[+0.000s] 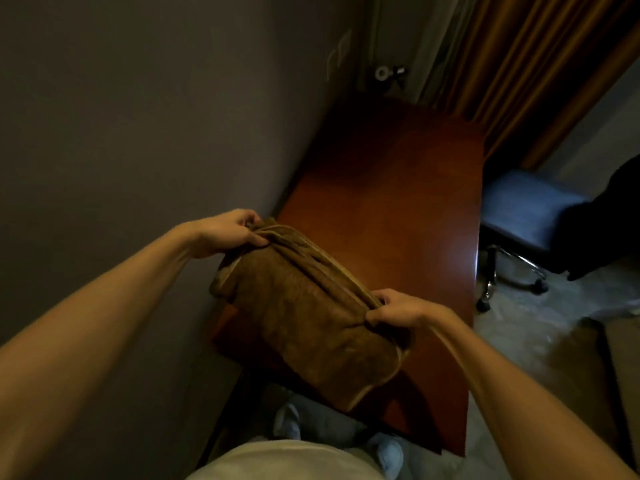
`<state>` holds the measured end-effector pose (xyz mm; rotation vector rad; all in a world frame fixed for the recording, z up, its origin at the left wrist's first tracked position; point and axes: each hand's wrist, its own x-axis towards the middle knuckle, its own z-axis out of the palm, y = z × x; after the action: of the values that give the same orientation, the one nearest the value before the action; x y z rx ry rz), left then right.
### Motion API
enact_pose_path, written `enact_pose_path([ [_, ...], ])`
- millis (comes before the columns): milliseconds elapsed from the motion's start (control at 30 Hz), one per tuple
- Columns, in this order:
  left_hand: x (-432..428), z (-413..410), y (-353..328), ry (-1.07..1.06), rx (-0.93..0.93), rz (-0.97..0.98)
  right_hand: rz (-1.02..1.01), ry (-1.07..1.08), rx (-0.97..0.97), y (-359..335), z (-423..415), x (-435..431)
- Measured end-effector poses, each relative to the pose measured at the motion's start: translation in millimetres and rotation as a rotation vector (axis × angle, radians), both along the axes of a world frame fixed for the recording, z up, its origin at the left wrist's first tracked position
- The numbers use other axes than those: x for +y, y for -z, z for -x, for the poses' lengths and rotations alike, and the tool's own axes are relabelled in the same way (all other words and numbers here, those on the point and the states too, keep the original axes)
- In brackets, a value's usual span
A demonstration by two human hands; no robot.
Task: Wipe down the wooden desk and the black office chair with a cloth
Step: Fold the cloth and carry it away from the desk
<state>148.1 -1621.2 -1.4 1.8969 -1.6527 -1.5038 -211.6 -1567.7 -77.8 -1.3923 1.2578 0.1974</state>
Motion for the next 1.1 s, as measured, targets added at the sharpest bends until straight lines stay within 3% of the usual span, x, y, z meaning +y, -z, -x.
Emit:
enact_pose_path([
  [133,20,-17,69,0.059,-0.236,-0.117,-0.135,-0.082,0.060,38,-21,18],
  [267,42,-29,137,-0.030,-0.520,-0.066,0.352,0.300,0.287,86,-37,48],
  [333,52,-31,163,-0.099,-0.585,-0.036,0.418,0.393,0.332,102,-33,61],
  [467,67,-28,190,-0.014,-0.658,-0.011,0.285,0.114,0.472,121,-29,77],
  [600,71,-37,200,-0.026,-0.684,-0.072,0.297,0.170,0.431,131,-45,74],
  [833,68,-60,203,0.094,-0.741,0.091,0.255,0.222,0.363,132,-57,45],
  [967,67,-62,209,0.084,-0.758,0.126,0.350,0.306,0.461,127,-55,30],
  [1100,66,-48,209,0.036,-0.715,0.356,0.539,0.227,0.472,123,-51,29],
])
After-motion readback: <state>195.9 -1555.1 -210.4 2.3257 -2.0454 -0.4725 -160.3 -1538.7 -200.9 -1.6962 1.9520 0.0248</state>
